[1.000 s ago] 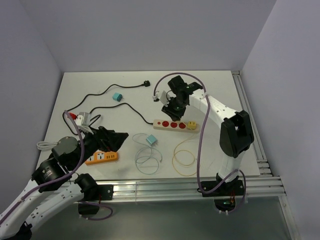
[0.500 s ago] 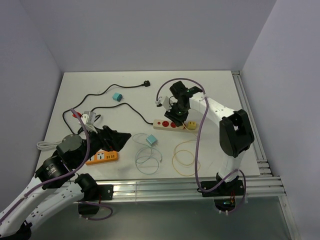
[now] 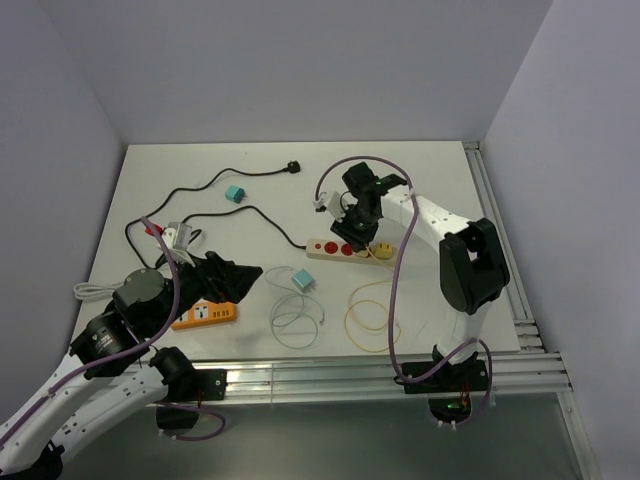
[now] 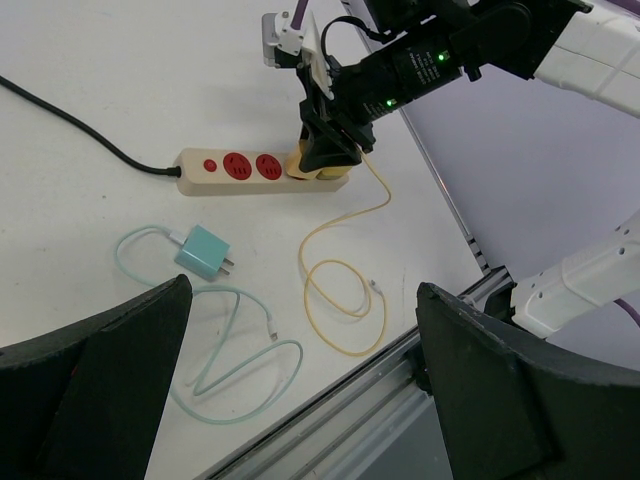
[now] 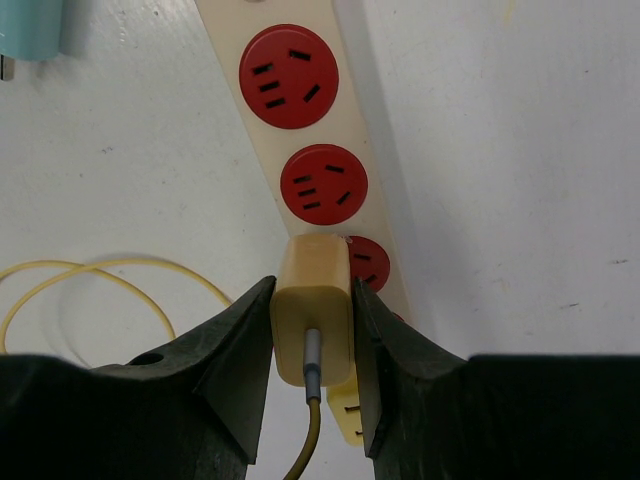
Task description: Insert the plug
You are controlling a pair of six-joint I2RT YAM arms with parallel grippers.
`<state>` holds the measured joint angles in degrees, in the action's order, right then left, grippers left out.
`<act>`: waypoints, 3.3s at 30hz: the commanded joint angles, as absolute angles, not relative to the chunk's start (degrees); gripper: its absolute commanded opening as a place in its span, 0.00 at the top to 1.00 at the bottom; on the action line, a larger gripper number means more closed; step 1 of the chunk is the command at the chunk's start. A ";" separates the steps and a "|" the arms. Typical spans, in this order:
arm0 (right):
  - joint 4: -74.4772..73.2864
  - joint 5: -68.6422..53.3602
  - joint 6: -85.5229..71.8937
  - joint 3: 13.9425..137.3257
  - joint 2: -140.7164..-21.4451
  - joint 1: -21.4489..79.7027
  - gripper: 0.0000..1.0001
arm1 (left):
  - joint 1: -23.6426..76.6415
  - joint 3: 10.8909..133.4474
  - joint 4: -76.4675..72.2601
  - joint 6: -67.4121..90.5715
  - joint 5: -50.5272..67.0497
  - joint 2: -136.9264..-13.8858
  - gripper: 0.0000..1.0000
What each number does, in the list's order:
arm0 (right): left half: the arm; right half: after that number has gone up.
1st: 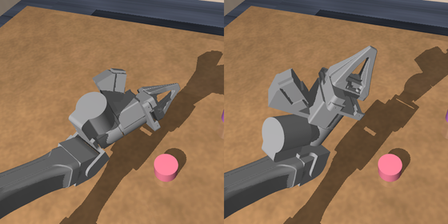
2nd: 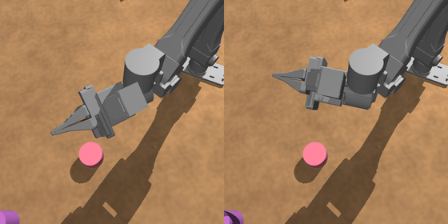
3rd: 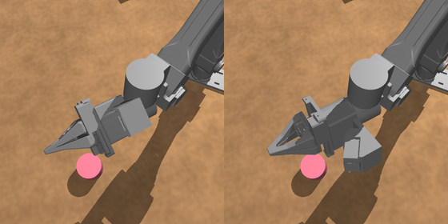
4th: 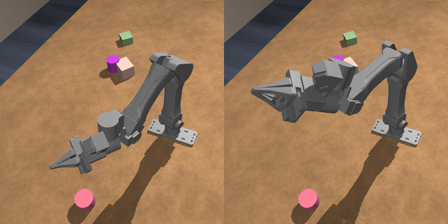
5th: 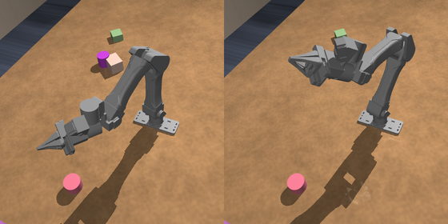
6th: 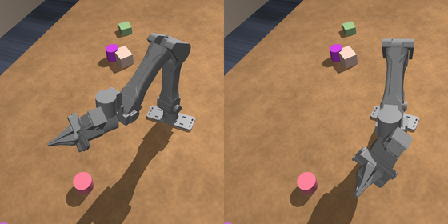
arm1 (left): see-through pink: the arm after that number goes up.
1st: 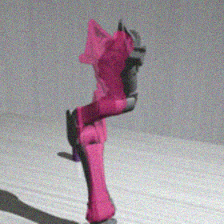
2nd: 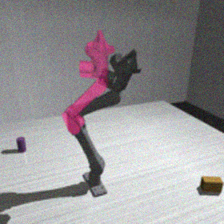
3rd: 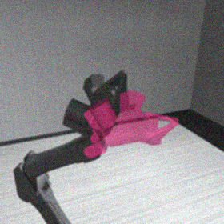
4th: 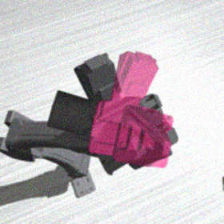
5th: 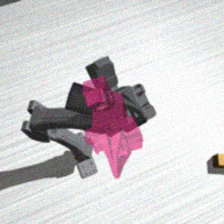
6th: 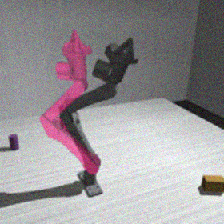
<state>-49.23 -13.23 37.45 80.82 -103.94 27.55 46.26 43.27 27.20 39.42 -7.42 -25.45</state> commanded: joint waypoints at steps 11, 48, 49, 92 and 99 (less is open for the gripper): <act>-46.23 -10.72 38.49 78.40 -98.00 26.63 1.00 | 46.23 42.98 24.70 38.41 -6.86 -26.01 0.00; -42.37 -13.45 42.27 72.69 -100.11 25.93 1.00 | 46.23 42.36 25.14 38.41 -6.68 -25.58 0.00; -42.36 -13.45 43.06 72.51 -100.37 25.84 1.00 | 46.14 42.36 25.22 38.41 -6.68 -25.58 0.01; -32.08 -19.60 48.25 65.30 -92.37 24.52 1.00 | 46.23 42.36 24.43 38.23 -5.98 -26.54 0.00; -33.49 -19.34 48.60 65.92 -93.95 24.52 1.00 | 46.14 42.01 24.52 38.23 -5.98 -26.37 0.01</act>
